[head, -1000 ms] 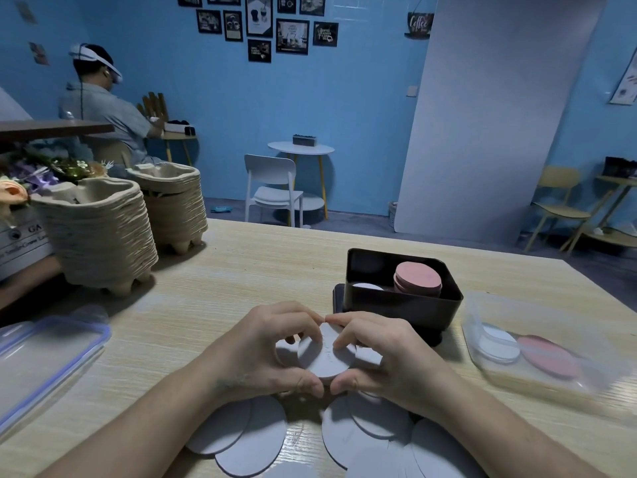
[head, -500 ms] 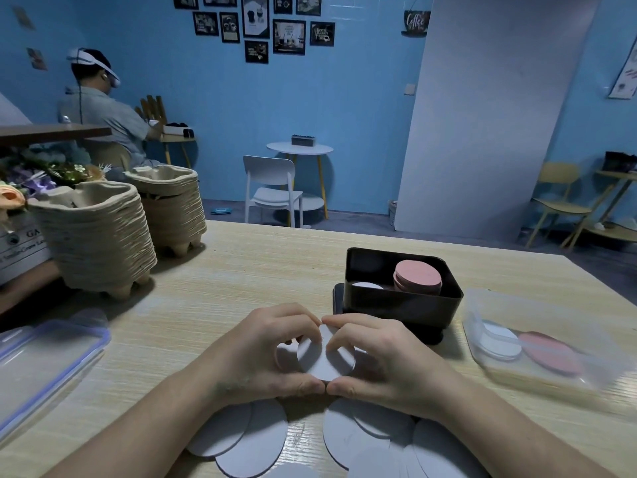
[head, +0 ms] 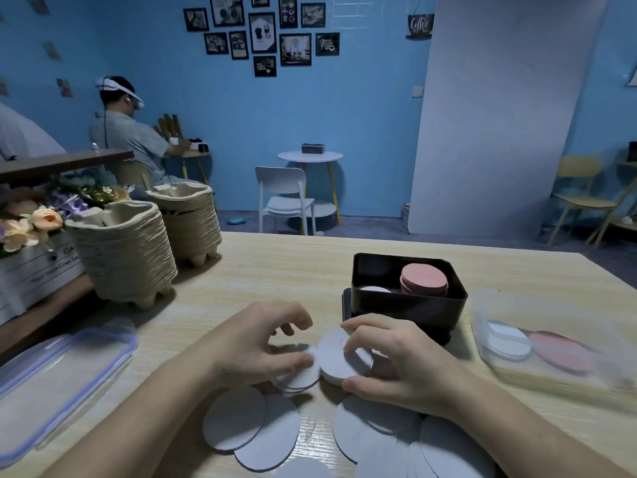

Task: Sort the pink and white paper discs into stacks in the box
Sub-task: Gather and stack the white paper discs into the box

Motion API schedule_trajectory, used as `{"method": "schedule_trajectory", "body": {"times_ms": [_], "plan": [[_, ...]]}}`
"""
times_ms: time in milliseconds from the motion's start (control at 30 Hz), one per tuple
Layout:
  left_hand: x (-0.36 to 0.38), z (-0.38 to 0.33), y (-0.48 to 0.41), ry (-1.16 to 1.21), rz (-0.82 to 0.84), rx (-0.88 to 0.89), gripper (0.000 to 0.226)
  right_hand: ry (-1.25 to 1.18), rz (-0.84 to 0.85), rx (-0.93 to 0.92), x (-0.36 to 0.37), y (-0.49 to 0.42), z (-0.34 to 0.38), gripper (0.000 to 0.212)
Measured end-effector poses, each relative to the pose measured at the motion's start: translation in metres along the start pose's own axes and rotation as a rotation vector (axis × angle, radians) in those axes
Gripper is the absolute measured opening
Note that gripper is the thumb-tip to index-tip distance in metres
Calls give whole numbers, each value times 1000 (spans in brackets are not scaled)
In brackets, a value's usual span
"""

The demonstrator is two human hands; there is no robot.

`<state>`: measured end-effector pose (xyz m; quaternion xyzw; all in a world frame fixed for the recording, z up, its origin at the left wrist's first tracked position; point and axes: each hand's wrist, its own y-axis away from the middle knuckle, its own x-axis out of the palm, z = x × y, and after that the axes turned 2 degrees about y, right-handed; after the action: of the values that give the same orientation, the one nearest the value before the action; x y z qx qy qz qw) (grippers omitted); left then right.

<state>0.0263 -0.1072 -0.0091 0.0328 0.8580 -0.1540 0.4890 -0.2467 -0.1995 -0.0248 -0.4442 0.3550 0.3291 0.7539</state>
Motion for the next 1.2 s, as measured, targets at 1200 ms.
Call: {"method": "schedule_trajectory", "body": {"times_ms": [1200], "plan": [[26, -4, 16, -96, -226, 133, 41, -19, 67, 53, 1, -1, 1, 38]]}}
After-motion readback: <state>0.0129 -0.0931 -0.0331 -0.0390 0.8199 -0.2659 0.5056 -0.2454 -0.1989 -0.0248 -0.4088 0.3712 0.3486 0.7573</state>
